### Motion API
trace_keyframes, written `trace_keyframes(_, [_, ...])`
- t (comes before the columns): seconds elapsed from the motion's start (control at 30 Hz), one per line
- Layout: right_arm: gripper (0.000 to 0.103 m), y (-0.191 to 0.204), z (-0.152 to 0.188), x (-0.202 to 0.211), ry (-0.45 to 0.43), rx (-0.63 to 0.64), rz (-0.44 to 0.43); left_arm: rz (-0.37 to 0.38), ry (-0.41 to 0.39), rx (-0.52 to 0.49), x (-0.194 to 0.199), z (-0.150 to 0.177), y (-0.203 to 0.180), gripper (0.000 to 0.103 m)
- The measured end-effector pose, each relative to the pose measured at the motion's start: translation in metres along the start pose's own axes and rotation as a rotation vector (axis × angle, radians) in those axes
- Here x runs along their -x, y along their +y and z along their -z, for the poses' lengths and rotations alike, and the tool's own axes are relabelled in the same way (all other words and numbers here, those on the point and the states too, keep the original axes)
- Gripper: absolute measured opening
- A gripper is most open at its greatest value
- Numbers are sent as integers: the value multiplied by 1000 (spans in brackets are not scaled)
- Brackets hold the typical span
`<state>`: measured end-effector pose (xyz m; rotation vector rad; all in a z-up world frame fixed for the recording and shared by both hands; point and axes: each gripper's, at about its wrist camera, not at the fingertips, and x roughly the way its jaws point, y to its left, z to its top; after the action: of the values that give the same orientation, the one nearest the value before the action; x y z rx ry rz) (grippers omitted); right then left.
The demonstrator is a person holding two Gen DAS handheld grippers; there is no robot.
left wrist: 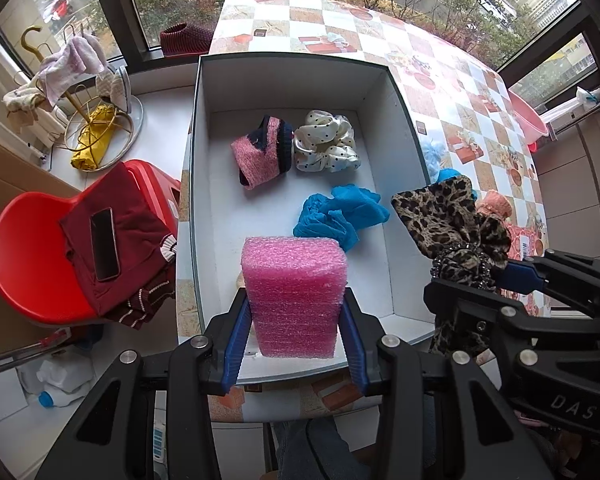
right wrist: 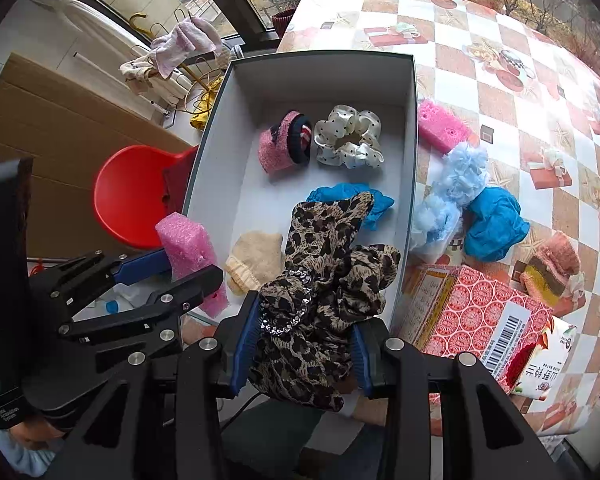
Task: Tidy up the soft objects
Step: 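Carry the leopard scrunchie and pink sponge with both tools over the white box, then open both tools to drop the scrunchie and sponge into the box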
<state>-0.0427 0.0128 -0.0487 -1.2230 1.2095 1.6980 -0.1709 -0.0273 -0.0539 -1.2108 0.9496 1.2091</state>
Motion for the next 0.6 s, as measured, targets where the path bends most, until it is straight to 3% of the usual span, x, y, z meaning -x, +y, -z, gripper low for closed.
trace_keyframes(0.6, [42, -10, -85, 3, -67, -42, 27, -43, -49, 19, -12, -77, 8, 46])
